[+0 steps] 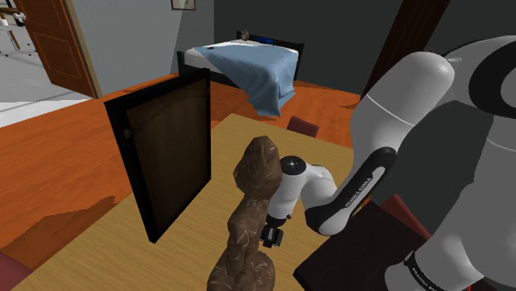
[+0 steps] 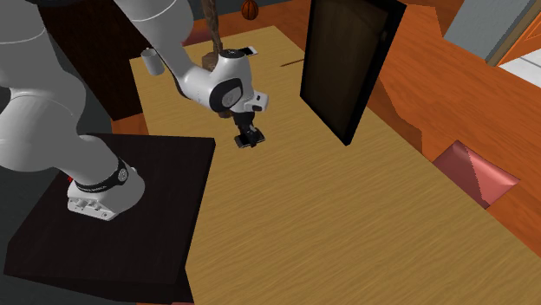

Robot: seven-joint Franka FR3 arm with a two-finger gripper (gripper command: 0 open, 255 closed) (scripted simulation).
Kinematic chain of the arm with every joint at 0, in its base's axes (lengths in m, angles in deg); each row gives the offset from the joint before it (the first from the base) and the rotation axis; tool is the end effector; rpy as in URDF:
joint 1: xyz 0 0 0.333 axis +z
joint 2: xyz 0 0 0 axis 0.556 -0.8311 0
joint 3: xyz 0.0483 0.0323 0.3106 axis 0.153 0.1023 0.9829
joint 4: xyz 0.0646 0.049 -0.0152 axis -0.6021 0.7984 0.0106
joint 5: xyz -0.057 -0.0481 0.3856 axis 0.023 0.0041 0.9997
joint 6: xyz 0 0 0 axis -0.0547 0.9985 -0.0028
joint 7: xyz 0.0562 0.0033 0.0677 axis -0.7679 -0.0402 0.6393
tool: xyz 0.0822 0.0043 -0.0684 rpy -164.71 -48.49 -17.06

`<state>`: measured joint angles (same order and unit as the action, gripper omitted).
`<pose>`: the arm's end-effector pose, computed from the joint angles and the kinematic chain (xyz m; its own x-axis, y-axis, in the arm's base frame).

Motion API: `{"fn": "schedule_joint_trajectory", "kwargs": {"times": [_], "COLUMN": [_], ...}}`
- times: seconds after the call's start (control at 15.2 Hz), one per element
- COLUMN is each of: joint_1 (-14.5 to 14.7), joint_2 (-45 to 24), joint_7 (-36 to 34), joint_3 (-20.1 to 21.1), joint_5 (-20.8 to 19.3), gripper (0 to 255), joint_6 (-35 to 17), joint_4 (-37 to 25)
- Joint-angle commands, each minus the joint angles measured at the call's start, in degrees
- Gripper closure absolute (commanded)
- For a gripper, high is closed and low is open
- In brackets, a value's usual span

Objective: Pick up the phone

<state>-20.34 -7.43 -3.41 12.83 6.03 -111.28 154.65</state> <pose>0.3745 0.2511 0.1624 0.7805 0.6245 0.0275 0.6225 -0.7805 0.0576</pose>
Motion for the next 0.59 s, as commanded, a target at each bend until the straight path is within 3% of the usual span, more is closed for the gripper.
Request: {"fn": "schedule_joint_trajectory", "kwargs": {"times": [0.0, 0.4, 0.53], "joint_1": [-1.32, -4.30, -4.31], "joint_2": [2.07, 7.67, 7.82], "joint_7": [1.71, 7.14, 7.30], "joint_3": [1.76, 6.13, 6.18], "joint_5": [2.17, 9.20, 9.40], "gripper": [255, 255, 255], "joint_6": [1.23, 5.15, 5.25], "joint_4": [0.79, 1.94, 1.97]}}
